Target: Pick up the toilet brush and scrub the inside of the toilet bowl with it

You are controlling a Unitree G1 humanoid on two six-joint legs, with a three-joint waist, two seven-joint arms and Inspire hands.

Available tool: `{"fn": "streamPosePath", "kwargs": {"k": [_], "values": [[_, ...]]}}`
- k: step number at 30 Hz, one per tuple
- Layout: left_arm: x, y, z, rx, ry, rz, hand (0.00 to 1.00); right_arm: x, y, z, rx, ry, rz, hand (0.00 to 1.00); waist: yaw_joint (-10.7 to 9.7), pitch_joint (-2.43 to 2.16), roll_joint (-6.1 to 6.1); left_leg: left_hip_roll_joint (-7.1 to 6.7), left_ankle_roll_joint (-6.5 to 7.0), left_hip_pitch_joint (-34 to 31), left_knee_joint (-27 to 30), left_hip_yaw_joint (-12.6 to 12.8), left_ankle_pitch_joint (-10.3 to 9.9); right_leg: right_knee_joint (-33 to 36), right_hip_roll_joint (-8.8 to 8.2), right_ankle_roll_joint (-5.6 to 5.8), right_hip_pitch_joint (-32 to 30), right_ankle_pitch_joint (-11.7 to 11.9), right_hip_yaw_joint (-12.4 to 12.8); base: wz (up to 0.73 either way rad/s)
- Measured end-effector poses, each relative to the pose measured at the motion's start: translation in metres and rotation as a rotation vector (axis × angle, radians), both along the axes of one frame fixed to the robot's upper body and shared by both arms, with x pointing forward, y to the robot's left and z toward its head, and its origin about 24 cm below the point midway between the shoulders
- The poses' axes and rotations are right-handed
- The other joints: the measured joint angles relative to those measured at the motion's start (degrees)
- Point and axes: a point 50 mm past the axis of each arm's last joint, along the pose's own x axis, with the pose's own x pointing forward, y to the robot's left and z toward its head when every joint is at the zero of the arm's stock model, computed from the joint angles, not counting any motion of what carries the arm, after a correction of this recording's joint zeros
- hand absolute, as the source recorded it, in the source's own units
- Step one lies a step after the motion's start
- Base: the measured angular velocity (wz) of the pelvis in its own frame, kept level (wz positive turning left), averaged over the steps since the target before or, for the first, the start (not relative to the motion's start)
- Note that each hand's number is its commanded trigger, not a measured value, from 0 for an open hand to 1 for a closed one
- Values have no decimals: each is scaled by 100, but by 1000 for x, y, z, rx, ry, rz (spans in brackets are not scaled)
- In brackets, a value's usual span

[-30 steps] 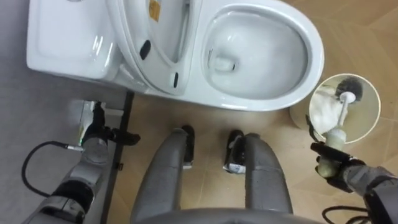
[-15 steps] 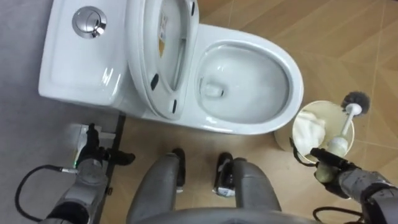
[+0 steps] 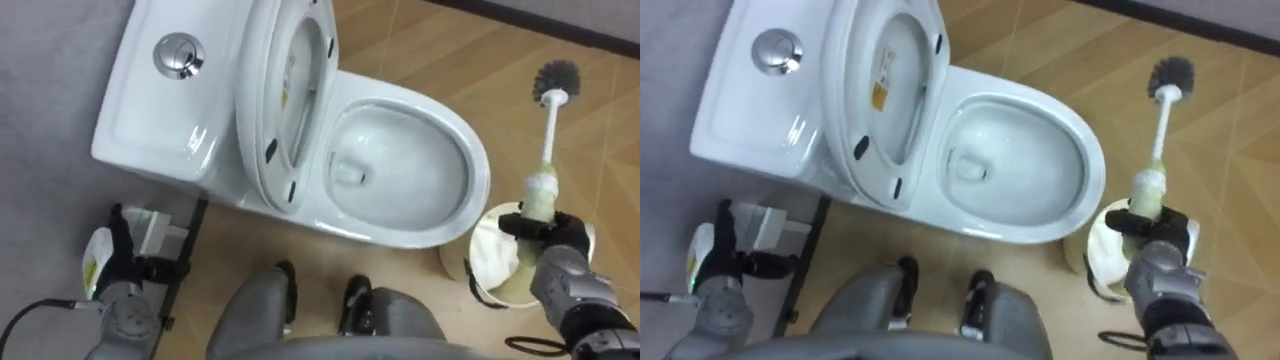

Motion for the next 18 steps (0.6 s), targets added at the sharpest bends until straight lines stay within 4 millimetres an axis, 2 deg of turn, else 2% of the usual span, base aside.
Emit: {"fn": "streamPosePath", "kwargs": {"k": [4,6,9,16,18], "values": [[0,-5,9,-10,-62,6,0,7,7,3,-63,-12,98,100,93,-1,58,-9,-20,49,-4,-159,11,-183,28,-4,209,39,-196,24],[1,-10,15,11,-98,-18,0,8,11,3,-69,-31,110,100,286,13,81,-9,-23,121,-39,-181,13,-216,29,-3,287,46,-222,8],[8,-12,24,74,-155,-59,0,6,18,0,-70,-21,157,100,458,26,112,-17,-45,163,-70,-268,26,-290,27,-6,392,48,-351,15],[26,-23,48,242,-268,-250,0,-6,26,-13,-55,62,302,100,596,40,127,-84,-100,94,-70,-550,72,-395,31,-11,472,45,-606,22],[35,-31,63,291,-345,-322,0,-17,27,-21,-28,115,329,100,597,46,124,-117,-100,117,-69,-641,77,-444,23,-10,559,44,-692,25]]}}
